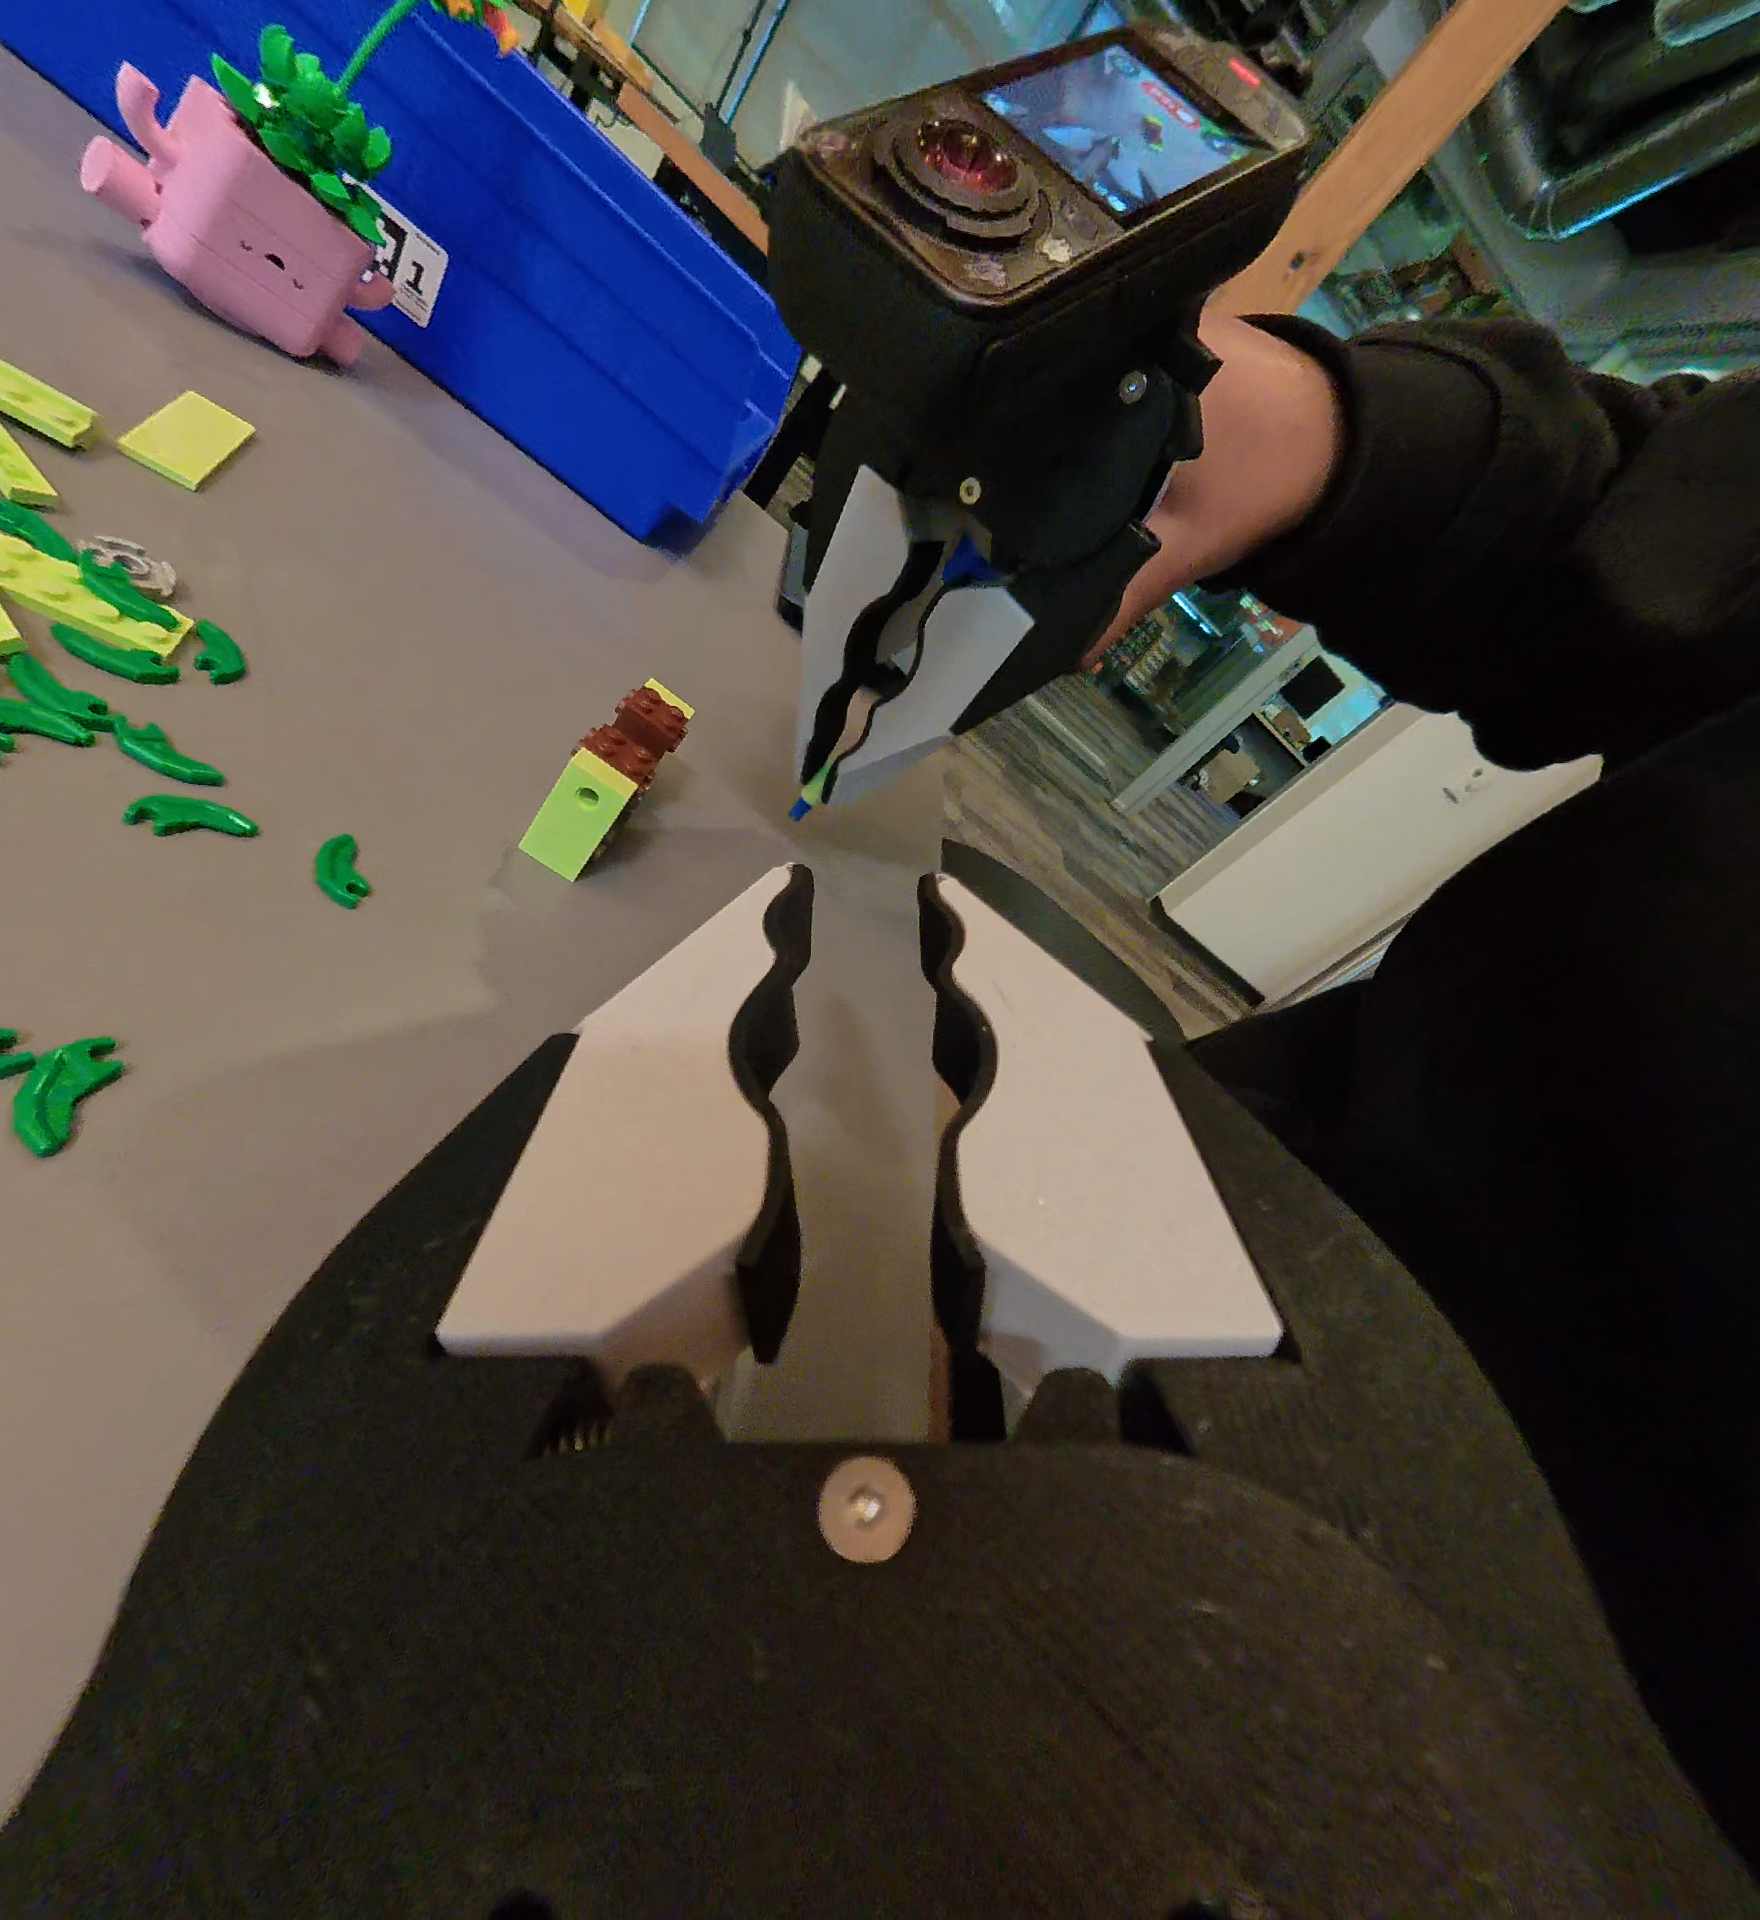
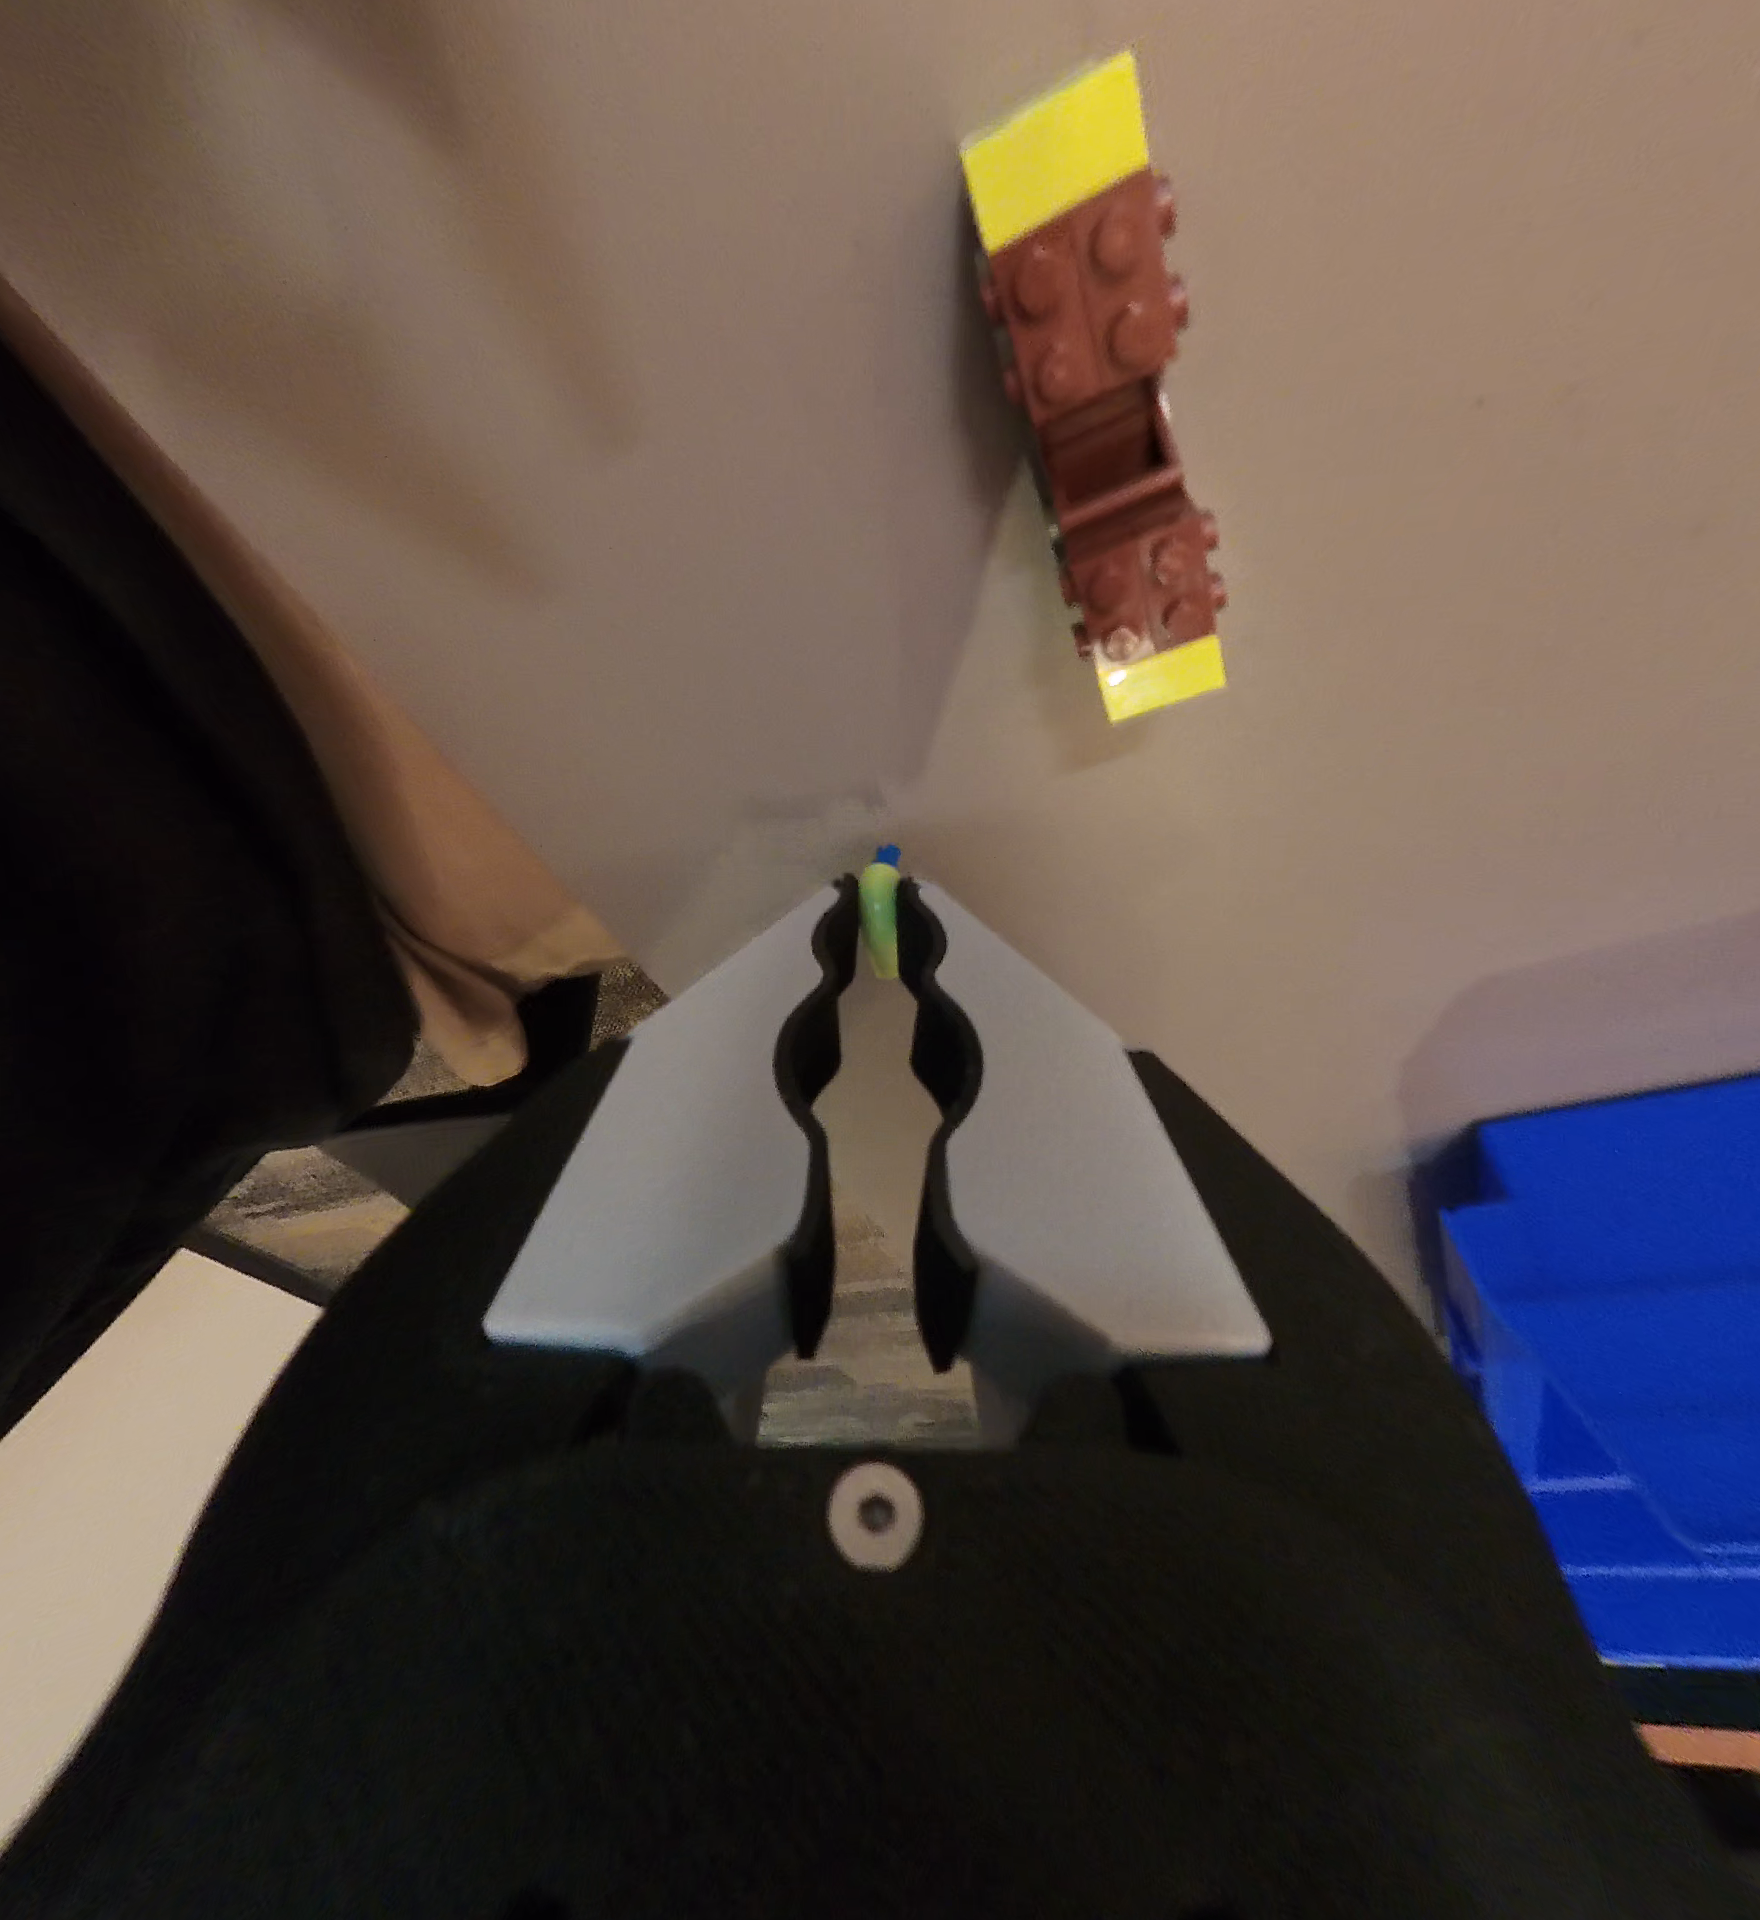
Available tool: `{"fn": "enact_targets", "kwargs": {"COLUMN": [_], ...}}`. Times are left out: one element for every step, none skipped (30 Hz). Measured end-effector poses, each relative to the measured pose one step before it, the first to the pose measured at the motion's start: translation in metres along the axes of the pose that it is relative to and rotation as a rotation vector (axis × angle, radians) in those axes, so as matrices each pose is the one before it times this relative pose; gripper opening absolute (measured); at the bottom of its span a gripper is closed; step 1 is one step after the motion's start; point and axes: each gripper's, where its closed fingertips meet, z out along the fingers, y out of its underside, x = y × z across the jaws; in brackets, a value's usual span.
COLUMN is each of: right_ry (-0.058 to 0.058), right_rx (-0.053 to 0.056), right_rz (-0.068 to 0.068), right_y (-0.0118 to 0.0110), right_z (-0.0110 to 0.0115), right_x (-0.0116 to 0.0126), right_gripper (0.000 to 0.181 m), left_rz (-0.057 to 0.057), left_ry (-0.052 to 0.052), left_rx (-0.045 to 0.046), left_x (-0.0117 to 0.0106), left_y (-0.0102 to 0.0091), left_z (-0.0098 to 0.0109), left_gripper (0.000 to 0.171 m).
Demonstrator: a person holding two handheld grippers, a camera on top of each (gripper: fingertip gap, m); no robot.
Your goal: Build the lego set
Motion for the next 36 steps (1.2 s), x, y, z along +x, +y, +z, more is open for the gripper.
{"fn": "enact_targets", "kwargs": {"right_ry": [-0.0094, -0.0184, -0.0046, 0.0027, 0.0003, 0.0025, 0.0053, 0.0038, -0.002, -0.0059, -0.0043, -0.0004, 0.0015, 0.0019, 0.0061, 0.0001, -0.0087, -0.0019, 0.004, 0.0034, 0.0028, -0.0047, -0.0159, -0.0212, -0.0374, -0.0501, -0.0409, -0.0467, -0.0398, -0.0254, -0.0377, -0.0448, -0.0423, -0.0389, -0.0282, -0.0214], "right_rx": [0.0028, 0.0019, -0.0147, 0.0098, 0.0098, 0.0062, 0.0034, 0.0048, 0.0066, -0.0009, -0.0137, 0.0093, 0.0035, -0.0071, -0.0052, 0.002, -0.0009, -0.0051, 0.0072, 0.0044, 0.0147, 0.0405, 0.066, 0.0878, 0.106, 0.1182, 0.1251, 0.1197, 0.1012, 0.0891, 0.0802, 0.0724, 0.0673, 0.0539, 0.0369, 0.0271], "right_rz": [0.0082, 0.0089, -0.001, -0.0036, 0.0021, 0.0041, 0.0052, 0.0059, 0.0061, 0.0015, -0.005, -0.0029, -0.0012, -0.0028, -0.0033, 0.0002, 0.0002, -0.005, -0.0044, -0.0034, -0.003, -0.005, -0.0075, 0.0002, 0.005, 0.0043, 0.0002, -0.0036, 0.0093, 0.0224, 0.0285, 0.0298, 0.0259, 0.0236, 0.0223, 0.0151], "right_y": [-0.00018, -0.00039, 0.00231, -0.00067, -0.0003, 0.00031, 0.00078, 0.00015, -0.00075, -0.00031, 0.00128, -0.00175, -0.00041, 0.00165, 0.00134, -0.00046, -0.00092, -0.00049, -0.0016, -0.00035, -0.001, -0.00424, -0.00753, -0.01044, -0.01272, -0.01416, -0.01462, -0.01314, -0.01011, -0.0083, -0.00679, -0.00573, -0.00484, -0.00311, -0.00091, 0.0001], "right_z": [0.00146, 0.00469, 0.00487, -0.00013, -0.00228, -0.00274, -0.00275, -0.00144, 0.00101, 0.00429, 0.00526, -0.00018, -0.00199, -0.00154, -0.00112, 0.00049, 0.00307, 0.00199, -0.00093, -0.00102, -0.00156, -0.00355, -0.00563, -0.00707, -0.00765, -0.0074, -0.00658, -0.00548, -0.0041, -0.00331, -0.00273, -0.0022, -0.00161, -0.00082, 0.00013, 0.00072], "right_x": [-0.00042, -0.00186, -0.00035, 0.00018, -0.00007, 0.00038, 0.00111, 0.00111, 0.00048, -0.00023, -0.00032, 0.00024, 0.0002, -0.00008, 0.00058, 0.00023, -0.00091, -0.0003, 0.00049, 0.00022, -0.00016, -0.00126, -0.00318, -0.00397, -0.00617, -0.0081, -0.00703, -0.00795, -0.00637, -0.00348, -0.00463, -0.00544, -0.00513, -0.00451, -0.00285, -0.0023], "right_gripper": [0.005, 0.005, 0.005, 0.005, 0.005, 0.005, 0.005, 0.005, 0.005, 0.005, 0.006, 0.005, 0.005, 0.005, 0.005, 0.005, 0.005, 0.005, 0.005, 0.005, 0.005, 0.005, 0.005, 0.005, 0.005, 0.005, 0.005, 0.005, 0.005, 0.005, 0.005, 0.005, 0.005, 0.005, 0.005, 0.005], "left_rz": [-0.0017, -0.0012, -0.0012, -0.0011, -0.0013, -0.0009, -0.0005, -0.0003, -0.0001, -0.0005, -0.0013, -0.0013, -0.0019, 0.0005, 0.0014, 0.0022, 0.0014, -0.0012, -0.0028, -0.0033, -0.0032, -0.0023, -0.0016, -0.0006, -0.0004, 0.0001, 0.0029, 0.0047, 0.0064, 0.0084, 0.0085, 0.0094, 0.0094, 0.0083, 0.0067, 0.0044], "left_ry": [0.0036, 0.0027, 0.0016, 0.001, 0.0, -0.0003, -0.0002, -0.0007, 0.0001, 0.001, 0.0012, 0.0003, -0.0005, 0.0, -0.0029, -0.0008, -0.0015, 0.0013, 0.0036, 0.0043, 0.0052, 0.004, 0.003, 0.0042, 0.0054, 0.0044, 0.0073, 0.0114, 0.0103, 0.0104, 0.0103, 0.0107, 0.0118, 0.0137, 0.0138, 0.0115], "left_rx": [0.00274, 0.00194, 0.00037, -0.00059, -0.0012, -0.00041, 0.00063, 0.0009, 0.00033, -0.0008, -0.003, -0.00329, -0.00255, 0.00033, 0.00216, 0.00092, -0.0005, -0.00258, -0.00251, -0.00001, 0.00382, 0.00616, 0.00555, 0.00531, 0.00551, 0.0051, 0.00551, 0.00555, 0.00708, 0.00941, 0.00827, 0.00881, 0.01012, 0.00884, 0.00799, 0.00715], "left_x": [0.0007, 0.0004, 0.0001, -0.00009, -0.00036, -0.00032, -0.0001, -0.00008, 0.00006, 0.00013, -0.00012, -0.00032, -0.00022, 0.0, -0.00017, 0.00027, -0.00007, 0.00008, 0.00025, 0.00041, 0.00049, 0.00045, 0.00036, 0.00046, 0.00086, 0.00061, 0.00131, 0.00217, 0.0023, 0.00242, 0.00247, 0.00257, 0.00284, 0.00296, 0.00294, 0.00242], "left_y": [-0.00031, -0.00019, -0.0001, 0.00008, 0.0003, 0.00005, -0.00003, -0.00026, -0.00003, 0.00028, 0.00055, 0.00066, 0.00046, -0.00001, -0.00026, -0.00005, 0.00012, 0.0004, 0.00044, 0.00016, -0.00035, -0.00074, -0.00085, -0.00084, -0.00082, -0.0007, -0.00073, -0.00093, -0.00119, -0.00145, -0.00139, -0.0014, -0.00165, -0.00139, -0.00113, -0.00088], "left_z": [0.00002, 0.00014, 0.00016, 0.00019, 0.00002, -0.00016, -0.00008, 0.00001, 0.00016, 0.00045, 0.00061, 0.0006, 0.00033, -0.00006, -0.00017, -0.00016, 0.00019, 0.00045, 0.00038, 0.00002, -0.0003, -0.00055, -0.00052, -0.00031, -0.00007, 0.00013, 0.00026, 0.00035, 0.00016, 0.00013, 0.00007, 0.00009, 0.00011, 0.00043, 0.0006, 0.00088], "left_gripper": [0.018, 0.018, 0.018, 0.018, 0.018, 0.018, 0.018, 0.018, 0.018, 0.018, 0.018, 0.018, 0.018, 0.018, 0.018, 0.018, 0.018, 0.018, 0.018, 0.018, 0.019, 0.019, 0.019, 0.019, 0.02, 0.021, 0.022, 0.023, 0.024, 0.024, 0.025, 0.026, 0.026, 0.026, 0.026, 0.025]}}
